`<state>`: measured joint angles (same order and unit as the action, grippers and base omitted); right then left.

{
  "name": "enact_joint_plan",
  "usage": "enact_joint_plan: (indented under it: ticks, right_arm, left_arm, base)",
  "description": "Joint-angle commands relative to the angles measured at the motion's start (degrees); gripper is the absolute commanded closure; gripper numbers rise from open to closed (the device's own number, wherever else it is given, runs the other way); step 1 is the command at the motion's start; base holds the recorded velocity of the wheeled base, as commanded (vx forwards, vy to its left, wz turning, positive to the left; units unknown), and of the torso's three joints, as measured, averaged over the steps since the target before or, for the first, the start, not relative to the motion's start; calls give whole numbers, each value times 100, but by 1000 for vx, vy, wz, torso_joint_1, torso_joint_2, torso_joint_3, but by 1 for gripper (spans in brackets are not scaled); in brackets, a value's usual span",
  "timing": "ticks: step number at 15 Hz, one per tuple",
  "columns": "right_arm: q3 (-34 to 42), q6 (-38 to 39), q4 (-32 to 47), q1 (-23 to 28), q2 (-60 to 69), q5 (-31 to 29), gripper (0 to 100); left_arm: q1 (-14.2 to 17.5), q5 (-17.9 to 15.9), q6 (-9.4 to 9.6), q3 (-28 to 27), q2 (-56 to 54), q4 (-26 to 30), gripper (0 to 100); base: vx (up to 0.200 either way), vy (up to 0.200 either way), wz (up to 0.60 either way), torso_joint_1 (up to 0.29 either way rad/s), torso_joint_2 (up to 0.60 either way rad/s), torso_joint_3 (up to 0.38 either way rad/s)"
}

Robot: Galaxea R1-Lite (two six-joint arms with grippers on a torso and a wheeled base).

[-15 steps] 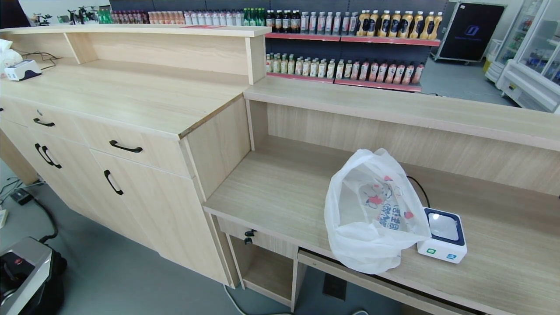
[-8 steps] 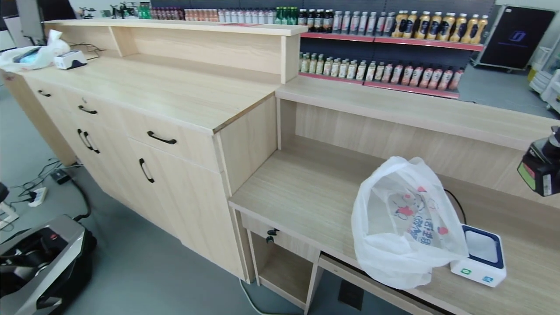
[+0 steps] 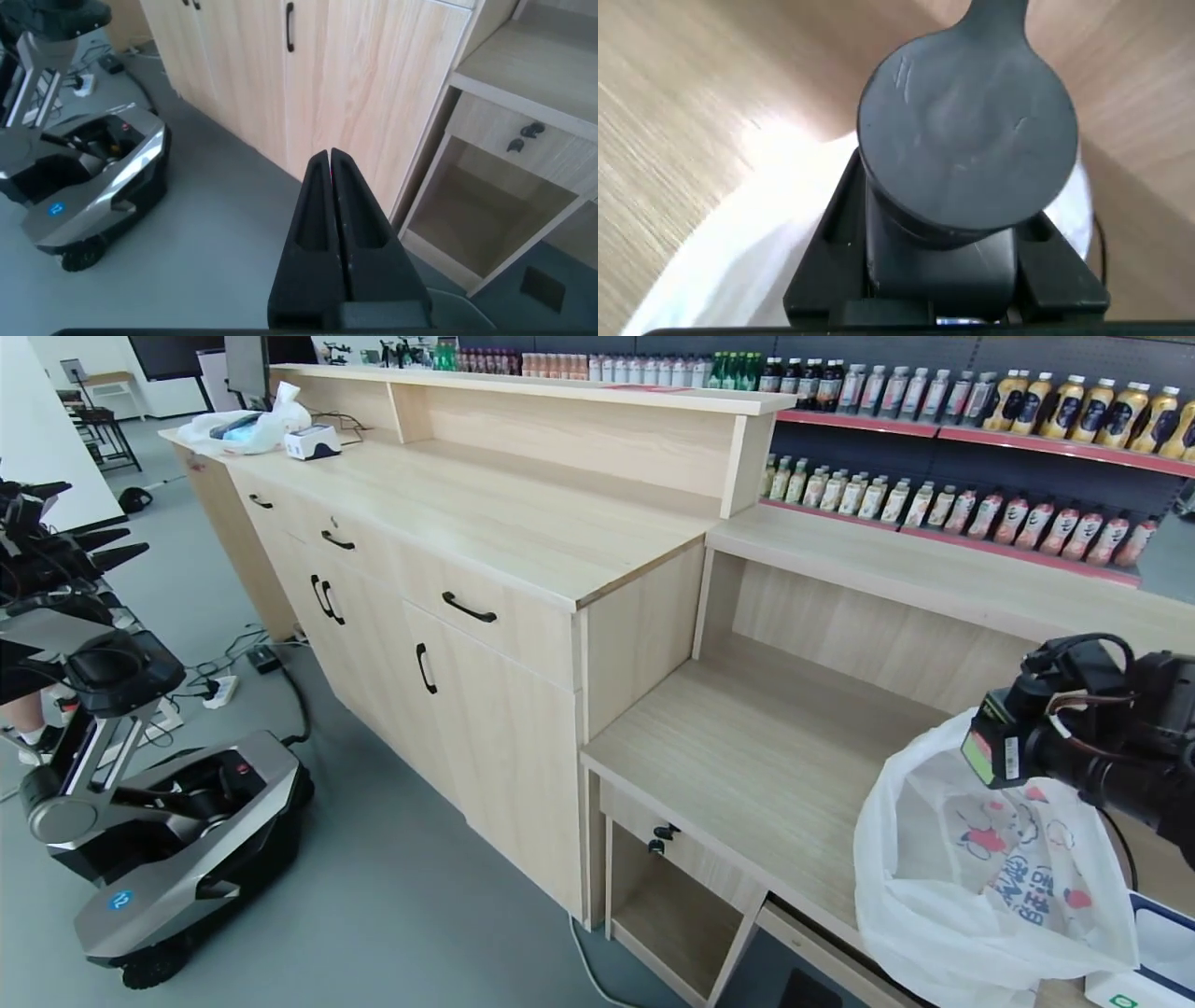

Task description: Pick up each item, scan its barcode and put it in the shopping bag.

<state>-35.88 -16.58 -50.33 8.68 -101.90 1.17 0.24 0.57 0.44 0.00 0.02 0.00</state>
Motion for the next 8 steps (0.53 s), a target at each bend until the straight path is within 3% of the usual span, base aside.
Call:
enact_joint_plan:
  ticks: [1,8]
  right_arm:
    - [-25,67,-3,64,-594,-3,100]
    - [-209,419,-662,231,-1464,94,100]
  left_arm:
    - [2,4,0,0,-2,0,100]
    - [2,4,0,0,-2,0,100]
  base:
    - [0,0,0,0,0,0]
    - [0,0,0,0,0,0]
